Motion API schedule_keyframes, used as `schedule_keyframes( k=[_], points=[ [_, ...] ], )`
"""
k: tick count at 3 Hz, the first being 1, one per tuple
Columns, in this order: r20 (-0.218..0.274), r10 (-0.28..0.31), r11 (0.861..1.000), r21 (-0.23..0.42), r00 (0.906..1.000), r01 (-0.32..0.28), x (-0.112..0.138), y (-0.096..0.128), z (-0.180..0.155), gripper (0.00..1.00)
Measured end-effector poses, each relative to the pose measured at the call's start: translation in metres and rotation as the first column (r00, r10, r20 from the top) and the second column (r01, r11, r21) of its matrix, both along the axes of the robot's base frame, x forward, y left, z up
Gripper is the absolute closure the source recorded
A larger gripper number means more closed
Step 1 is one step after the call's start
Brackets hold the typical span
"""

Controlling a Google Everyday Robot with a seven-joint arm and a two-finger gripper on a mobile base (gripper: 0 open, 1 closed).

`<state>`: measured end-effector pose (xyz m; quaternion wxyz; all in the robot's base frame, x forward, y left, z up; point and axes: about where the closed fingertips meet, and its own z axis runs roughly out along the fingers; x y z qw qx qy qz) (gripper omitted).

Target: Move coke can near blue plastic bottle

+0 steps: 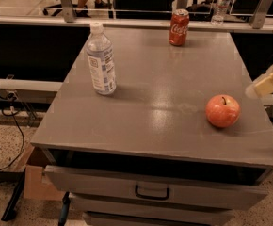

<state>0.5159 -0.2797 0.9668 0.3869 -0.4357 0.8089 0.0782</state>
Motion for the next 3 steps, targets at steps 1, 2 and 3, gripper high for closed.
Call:
schedule_keyframes(
  k=[1, 2, 3],
  points=[
    [0.1, -0.104, 0.987, 0.137, 0.9896, 0.09, 0.037, -0.015, 0.004, 0.0],
    [0.099, -0.103, 0.987, 0.137, 0.9898, 0.089, 0.036, -0.014, 0.004, 0.0],
    [0.122, -0.145, 0.973, 0.199, 0.982, 0.119, 0.05, -0.012, 0.0, 0.0]
  ],
)
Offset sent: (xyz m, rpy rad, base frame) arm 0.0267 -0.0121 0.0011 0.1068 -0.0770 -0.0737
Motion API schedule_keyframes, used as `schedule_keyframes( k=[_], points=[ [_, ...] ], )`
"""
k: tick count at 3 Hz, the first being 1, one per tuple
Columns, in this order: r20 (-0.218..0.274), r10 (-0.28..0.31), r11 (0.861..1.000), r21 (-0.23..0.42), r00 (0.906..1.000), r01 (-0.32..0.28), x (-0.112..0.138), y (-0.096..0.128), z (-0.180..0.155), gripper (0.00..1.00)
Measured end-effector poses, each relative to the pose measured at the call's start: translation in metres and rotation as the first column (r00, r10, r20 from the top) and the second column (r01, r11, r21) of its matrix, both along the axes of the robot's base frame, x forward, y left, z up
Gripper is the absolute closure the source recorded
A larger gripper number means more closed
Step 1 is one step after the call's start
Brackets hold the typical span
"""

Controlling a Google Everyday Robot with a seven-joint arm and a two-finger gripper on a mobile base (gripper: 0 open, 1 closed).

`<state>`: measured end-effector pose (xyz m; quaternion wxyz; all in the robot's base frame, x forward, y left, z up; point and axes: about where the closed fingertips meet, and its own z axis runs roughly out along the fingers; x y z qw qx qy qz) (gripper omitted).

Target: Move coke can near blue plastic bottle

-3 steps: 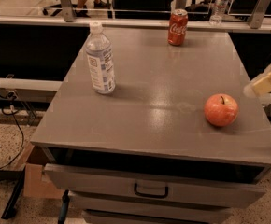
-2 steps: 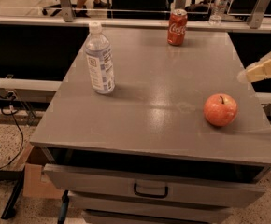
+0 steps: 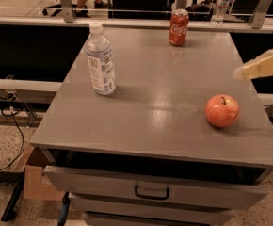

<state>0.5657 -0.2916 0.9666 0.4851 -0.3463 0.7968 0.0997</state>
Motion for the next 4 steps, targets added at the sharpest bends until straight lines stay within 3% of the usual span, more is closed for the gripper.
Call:
schedule_keyframes(
  k=[1, 2, 3, 4],
  points=[
    [0.08, -0.03, 0.991, 0.131, 0.9963, 0.02, 0.036, 0.005, -0.004, 0.0],
    [0.152, -0.017, 0.982, 0.187, 0.9883, -0.012, 0.073, 0.015, -0.009, 0.0],
    [0.194, -0.01, 0.982, 0.188, 0.9809, -0.027, 0.109, 0.025, -0.022, 0.0],
    [0.199, -0.049, 0.976, 0.219, 0.9789, 0.004, 0.144, 0.035, -0.039, 0.0]
  ],
)
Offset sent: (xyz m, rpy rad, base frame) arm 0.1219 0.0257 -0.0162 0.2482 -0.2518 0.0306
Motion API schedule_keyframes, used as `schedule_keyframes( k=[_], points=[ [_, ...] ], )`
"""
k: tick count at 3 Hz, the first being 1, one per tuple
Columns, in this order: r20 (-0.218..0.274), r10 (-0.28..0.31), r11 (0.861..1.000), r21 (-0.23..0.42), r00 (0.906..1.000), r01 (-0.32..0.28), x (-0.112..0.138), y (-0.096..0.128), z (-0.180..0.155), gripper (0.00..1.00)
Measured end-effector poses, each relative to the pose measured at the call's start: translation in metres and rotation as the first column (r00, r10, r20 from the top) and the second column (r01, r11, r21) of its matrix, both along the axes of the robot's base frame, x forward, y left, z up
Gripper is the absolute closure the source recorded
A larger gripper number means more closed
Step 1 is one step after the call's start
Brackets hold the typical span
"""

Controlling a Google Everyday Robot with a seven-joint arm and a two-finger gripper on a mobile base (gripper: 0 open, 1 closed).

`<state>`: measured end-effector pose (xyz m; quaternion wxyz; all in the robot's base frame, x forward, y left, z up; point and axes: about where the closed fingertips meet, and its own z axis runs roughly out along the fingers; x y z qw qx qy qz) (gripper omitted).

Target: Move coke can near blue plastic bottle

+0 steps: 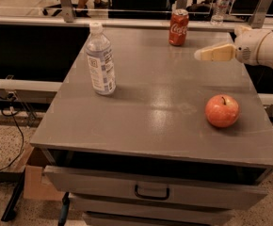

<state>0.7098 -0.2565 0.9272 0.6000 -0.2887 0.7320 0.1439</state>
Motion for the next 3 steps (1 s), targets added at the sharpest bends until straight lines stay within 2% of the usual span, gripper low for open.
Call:
schedule_keyframes(
  k=[1, 2, 3],
  points=[
    [0.001, -0.025, 0.998, 0.063, 0.9997, 0.025, 0.046, 0.02, -0.009, 0.0],
    [0.001, -0.025, 0.998, 0.065, 0.9997, 0.025, 0.046, 0.021, -0.009, 0.0],
    [0.043, -0.078, 0.995, 0.061, 0.9961, 0.075, 0.068, 0.017, -0.018, 0.0]
  ],
)
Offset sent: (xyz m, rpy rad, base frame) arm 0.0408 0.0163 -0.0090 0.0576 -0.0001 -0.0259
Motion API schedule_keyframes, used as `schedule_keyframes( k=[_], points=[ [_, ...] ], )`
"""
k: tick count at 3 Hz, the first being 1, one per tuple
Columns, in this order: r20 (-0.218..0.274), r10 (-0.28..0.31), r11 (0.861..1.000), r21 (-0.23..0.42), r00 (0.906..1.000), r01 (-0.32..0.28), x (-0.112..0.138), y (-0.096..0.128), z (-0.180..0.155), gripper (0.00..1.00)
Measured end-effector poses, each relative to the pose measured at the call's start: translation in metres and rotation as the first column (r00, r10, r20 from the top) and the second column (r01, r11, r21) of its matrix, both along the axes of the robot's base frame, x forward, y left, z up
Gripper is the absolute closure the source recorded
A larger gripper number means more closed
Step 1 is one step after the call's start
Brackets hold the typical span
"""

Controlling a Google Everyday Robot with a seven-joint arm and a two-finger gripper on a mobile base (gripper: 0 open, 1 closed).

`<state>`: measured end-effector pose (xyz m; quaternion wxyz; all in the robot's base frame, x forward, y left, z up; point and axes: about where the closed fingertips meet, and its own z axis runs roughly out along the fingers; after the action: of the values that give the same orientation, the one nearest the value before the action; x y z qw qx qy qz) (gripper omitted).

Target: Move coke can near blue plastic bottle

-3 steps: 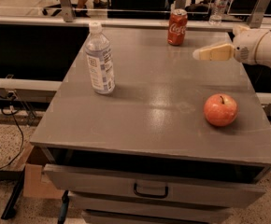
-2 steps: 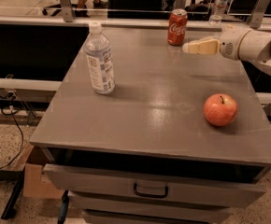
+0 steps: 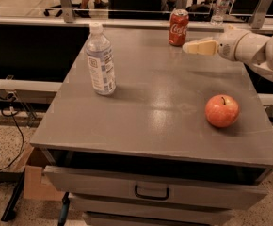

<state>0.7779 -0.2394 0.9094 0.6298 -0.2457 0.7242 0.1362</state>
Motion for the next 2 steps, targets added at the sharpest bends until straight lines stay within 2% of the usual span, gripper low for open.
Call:
schedule_keyframes(
  k=[1, 2],
  points=[
    [0.025, -0.022, 1.0, -0.005, 0.9995, 0.022, 0.023, 0.003, -0.006, 0.0],
    [0.013, -0.029, 1.0, 0.001, 0.9995, 0.029, 0.045, 0.012, -0.012, 0.0]
  ],
)
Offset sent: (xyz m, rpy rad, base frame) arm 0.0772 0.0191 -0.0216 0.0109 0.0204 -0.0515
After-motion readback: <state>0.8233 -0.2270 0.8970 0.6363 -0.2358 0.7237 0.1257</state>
